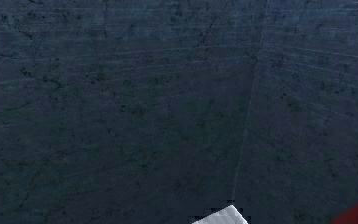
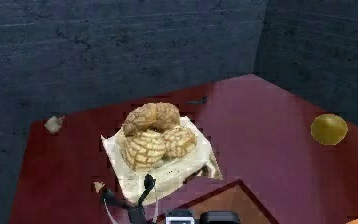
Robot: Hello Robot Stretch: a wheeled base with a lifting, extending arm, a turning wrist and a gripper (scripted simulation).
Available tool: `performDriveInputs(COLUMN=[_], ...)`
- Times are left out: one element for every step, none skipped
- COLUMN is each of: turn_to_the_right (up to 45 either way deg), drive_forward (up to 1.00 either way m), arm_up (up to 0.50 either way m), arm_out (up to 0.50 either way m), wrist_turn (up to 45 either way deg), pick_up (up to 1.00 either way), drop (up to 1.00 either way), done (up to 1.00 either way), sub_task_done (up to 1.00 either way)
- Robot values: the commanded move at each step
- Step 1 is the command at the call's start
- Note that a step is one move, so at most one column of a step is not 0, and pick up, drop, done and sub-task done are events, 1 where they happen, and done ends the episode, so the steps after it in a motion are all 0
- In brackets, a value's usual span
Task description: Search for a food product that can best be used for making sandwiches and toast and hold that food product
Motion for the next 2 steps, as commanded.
performDriveInputs(turn_to_the_right=[0.0, 0.0], drive_forward=[0.0, 0.0], arm_up=[0.1, 0.0], arm_out=[0.0, 0.0], wrist_turn=[0.0, 0.0], pick_up=[0.0, 0.0], drop=[0.0, 0.0], done=[0.0, 1.0], sub_task_done=[0.0, 0.0])
